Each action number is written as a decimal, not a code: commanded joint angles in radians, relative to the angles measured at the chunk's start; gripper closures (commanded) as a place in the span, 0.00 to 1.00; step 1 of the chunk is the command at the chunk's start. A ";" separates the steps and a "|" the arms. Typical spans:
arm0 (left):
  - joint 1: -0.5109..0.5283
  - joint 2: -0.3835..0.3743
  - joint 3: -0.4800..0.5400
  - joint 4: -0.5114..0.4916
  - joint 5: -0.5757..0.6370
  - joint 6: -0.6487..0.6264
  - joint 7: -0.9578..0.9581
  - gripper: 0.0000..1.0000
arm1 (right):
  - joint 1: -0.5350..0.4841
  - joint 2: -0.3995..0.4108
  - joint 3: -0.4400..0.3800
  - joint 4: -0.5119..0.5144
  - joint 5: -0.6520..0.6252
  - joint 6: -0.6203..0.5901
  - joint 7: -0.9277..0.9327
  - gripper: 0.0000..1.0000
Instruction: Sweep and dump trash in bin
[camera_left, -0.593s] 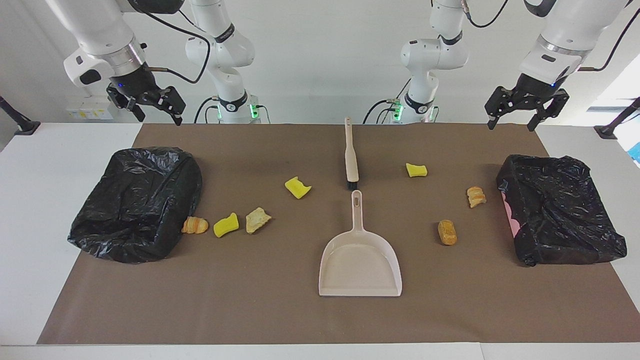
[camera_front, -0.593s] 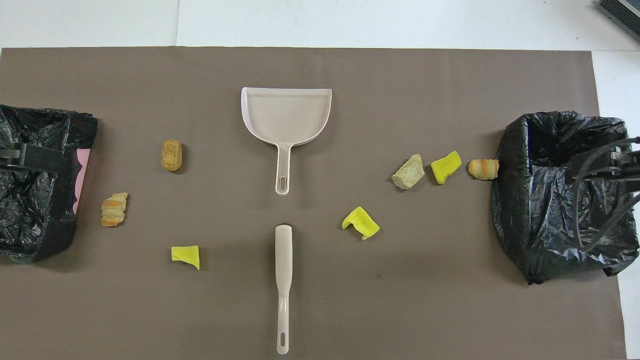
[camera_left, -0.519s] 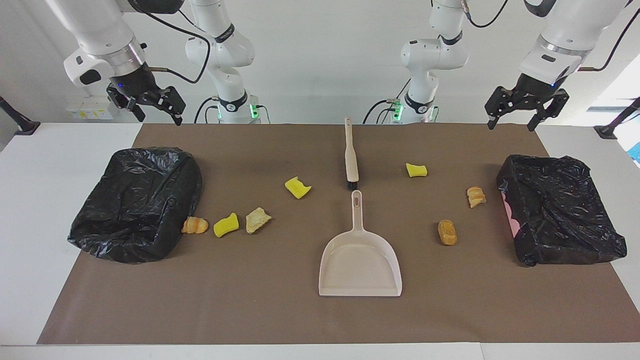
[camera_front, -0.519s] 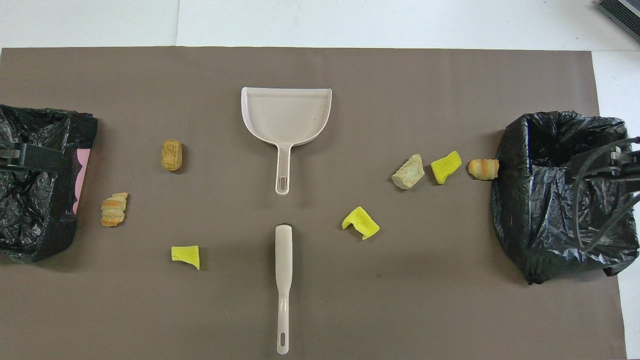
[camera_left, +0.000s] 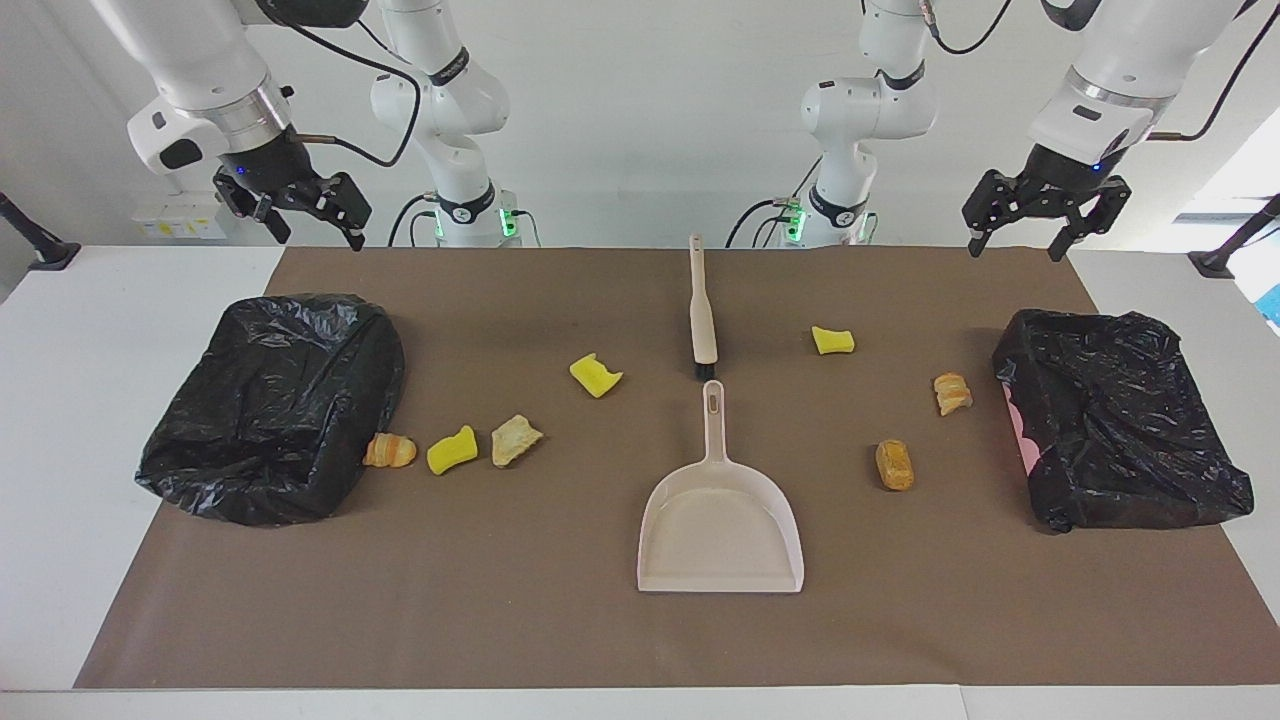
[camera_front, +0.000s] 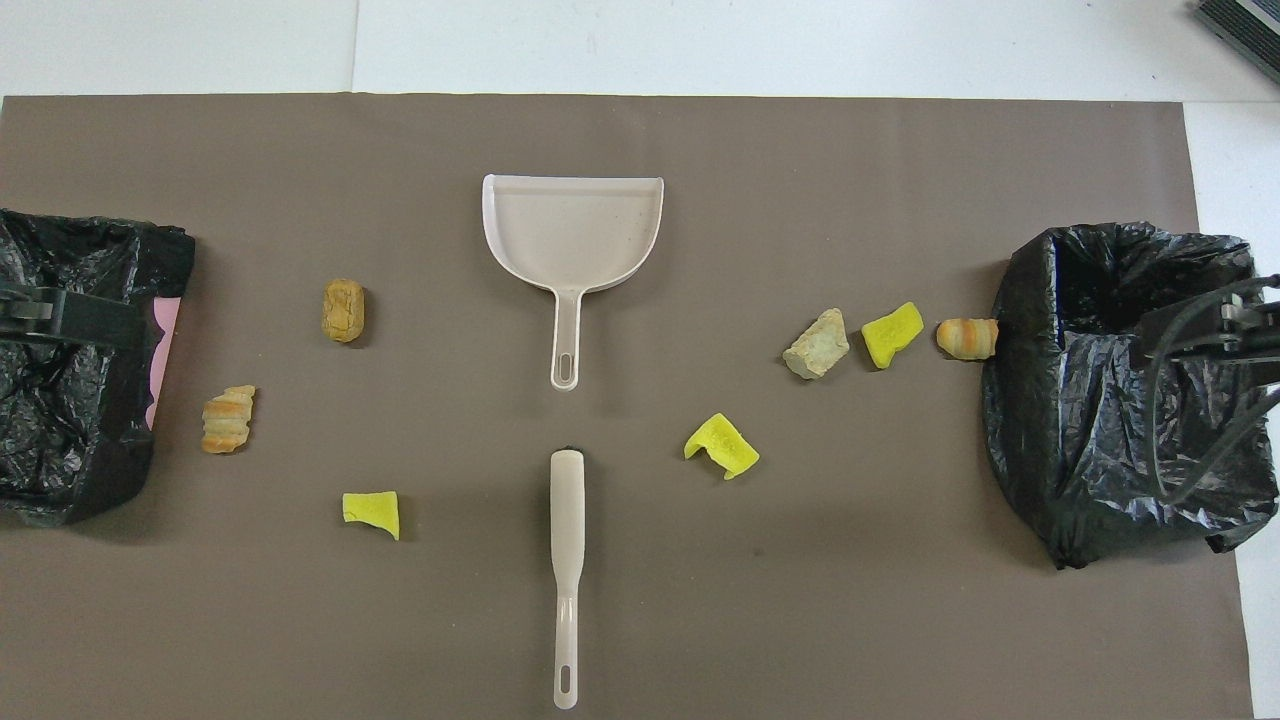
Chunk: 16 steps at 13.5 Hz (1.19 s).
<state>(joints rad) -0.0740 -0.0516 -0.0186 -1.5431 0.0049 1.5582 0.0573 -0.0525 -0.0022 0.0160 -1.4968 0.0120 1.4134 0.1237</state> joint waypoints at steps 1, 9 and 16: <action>-0.010 -0.013 0.003 -0.011 -0.008 -0.015 -0.010 0.00 | -0.004 -0.004 0.002 0.006 0.011 -0.014 0.024 0.00; -0.079 -0.195 -0.067 -0.279 -0.017 -0.023 -0.010 0.00 | 0.011 -0.028 0.019 -0.033 0.009 -0.013 0.011 0.00; -0.082 -0.333 -0.316 -0.610 -0.129 0.147 -0.311 0.00 | 0.013 -0.048 0.032 -0.069 0.013 0.018 0.005 0.00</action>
<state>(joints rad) -0.1505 -0.3368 -0.2920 -2.0418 -0.0826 1.6208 -0.1664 -0.0403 -0.0182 0.0448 -1.5238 0.0120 1.4076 0.1238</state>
